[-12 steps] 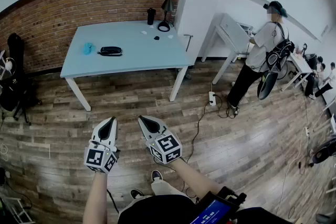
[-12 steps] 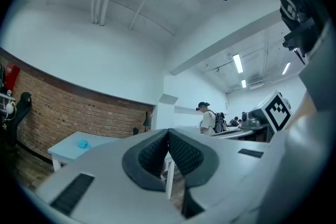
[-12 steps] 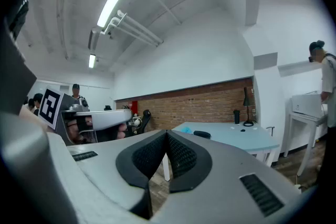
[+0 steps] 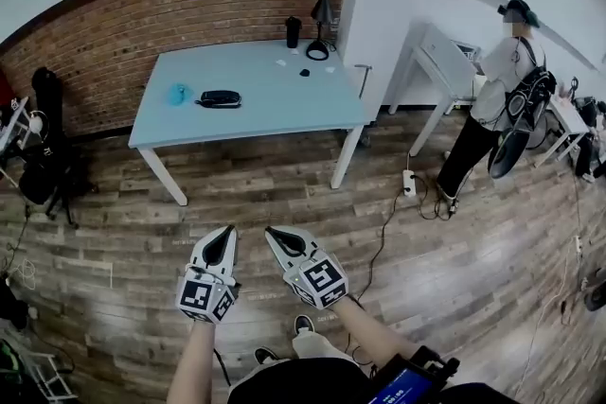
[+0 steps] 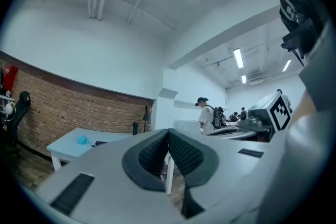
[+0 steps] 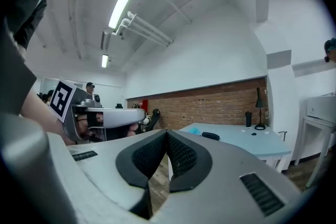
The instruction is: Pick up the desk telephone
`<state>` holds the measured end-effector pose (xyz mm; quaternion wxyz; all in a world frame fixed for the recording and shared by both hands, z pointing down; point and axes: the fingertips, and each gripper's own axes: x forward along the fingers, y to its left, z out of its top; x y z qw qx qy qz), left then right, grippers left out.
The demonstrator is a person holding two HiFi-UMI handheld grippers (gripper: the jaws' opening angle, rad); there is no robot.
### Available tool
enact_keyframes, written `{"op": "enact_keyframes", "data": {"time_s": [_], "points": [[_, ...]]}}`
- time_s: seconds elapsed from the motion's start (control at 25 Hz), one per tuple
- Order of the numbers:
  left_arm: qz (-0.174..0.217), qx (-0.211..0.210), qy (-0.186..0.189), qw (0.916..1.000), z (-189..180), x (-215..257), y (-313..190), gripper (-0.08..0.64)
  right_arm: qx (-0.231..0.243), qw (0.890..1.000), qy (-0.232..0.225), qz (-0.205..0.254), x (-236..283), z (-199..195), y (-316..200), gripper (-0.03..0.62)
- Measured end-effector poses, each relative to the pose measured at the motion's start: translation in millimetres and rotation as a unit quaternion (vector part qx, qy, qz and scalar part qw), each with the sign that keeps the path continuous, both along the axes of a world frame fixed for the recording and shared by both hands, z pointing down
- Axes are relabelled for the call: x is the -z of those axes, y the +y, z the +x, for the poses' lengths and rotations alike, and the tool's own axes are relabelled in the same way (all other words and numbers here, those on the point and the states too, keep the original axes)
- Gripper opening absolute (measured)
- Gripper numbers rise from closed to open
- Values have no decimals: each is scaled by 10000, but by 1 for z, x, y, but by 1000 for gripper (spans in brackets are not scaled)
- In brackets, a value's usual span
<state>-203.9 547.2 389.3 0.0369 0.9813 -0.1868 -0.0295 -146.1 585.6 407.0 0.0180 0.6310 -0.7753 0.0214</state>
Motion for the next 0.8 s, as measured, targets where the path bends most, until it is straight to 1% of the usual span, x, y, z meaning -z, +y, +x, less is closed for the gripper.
{"op": "enact_keyframes", "data": {"time_s": [0.24, 0.4, 0.56, 0.68, 0.8], "points": [[-24, 121, -315, 9994, 16, -11, -20, 9, 128, 9998, -136, 59, -7, 14, -21, 12], [-41, 222, -392, 9990, 27, -15, -27, 9, 254, 9994, -238, 64, -13, 26, -30, 12], [-123, 362, -504, 9980, 37, -24, -33, 9, 297, 9976, -629, -39, -22, 47, -42, 12], [-188, 452, -572, 9972, 41, -33, -37, 9, 364, 9971, -662, -128, -30, 58, -50, 12], [-227, 503, -594, 9967, 37, -41, -47, 9, 413, 9968, -666, -173, -36, 60, -60, 12]]}}
